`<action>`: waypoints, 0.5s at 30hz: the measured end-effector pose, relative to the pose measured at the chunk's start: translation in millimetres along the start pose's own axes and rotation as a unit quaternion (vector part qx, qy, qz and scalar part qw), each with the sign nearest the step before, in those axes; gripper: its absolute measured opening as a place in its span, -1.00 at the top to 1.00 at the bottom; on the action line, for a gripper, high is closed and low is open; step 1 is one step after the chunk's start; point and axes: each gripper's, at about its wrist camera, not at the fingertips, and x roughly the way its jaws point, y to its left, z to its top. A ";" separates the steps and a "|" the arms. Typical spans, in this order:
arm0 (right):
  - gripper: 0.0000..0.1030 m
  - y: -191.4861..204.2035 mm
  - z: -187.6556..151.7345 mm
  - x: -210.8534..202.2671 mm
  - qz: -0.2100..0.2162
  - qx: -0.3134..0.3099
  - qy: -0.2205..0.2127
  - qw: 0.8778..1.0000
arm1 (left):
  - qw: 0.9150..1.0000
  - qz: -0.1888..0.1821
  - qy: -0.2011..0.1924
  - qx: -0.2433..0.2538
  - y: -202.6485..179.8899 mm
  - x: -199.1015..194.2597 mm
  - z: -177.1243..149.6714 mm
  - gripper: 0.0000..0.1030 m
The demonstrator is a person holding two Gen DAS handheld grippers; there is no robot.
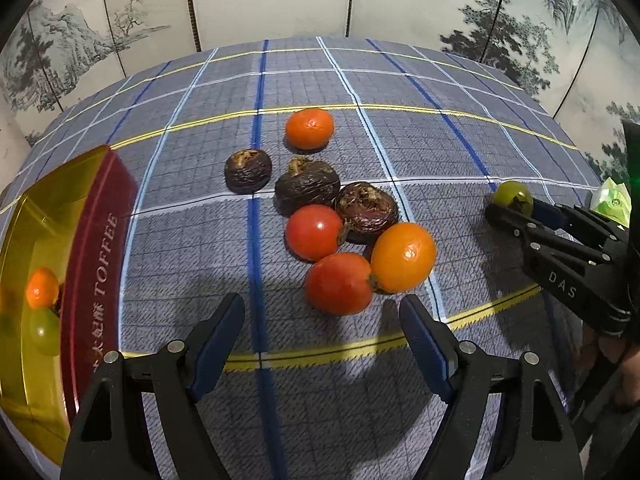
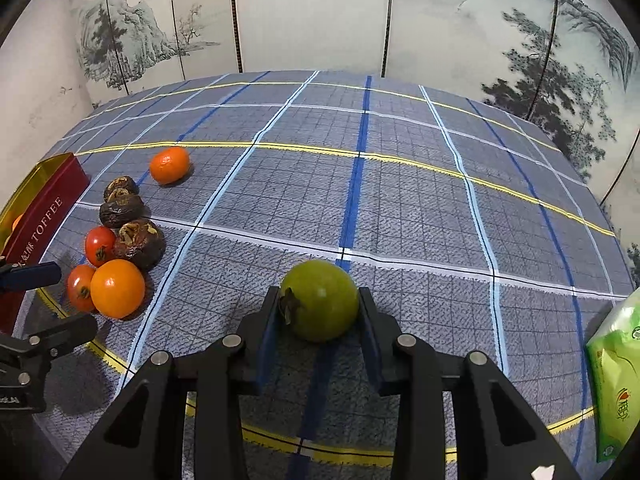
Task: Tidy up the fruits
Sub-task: 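Close left gripper on the red tomato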
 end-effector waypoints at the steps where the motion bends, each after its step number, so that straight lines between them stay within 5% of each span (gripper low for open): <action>1: 0.35 0.3 -0.3 -0.1 -0.001 0.000 0.000 1.000 | 1.000 -0.001 -0.002 0.002 -0.9 0.8 0.6 -0.51; 15: 0.33 0.1 -0.9 -0.1 0.000 0.001 0.000 1.000 | 0.999 -0.033 -0.016 0.030 1.6 -1.4 0.8 -0.17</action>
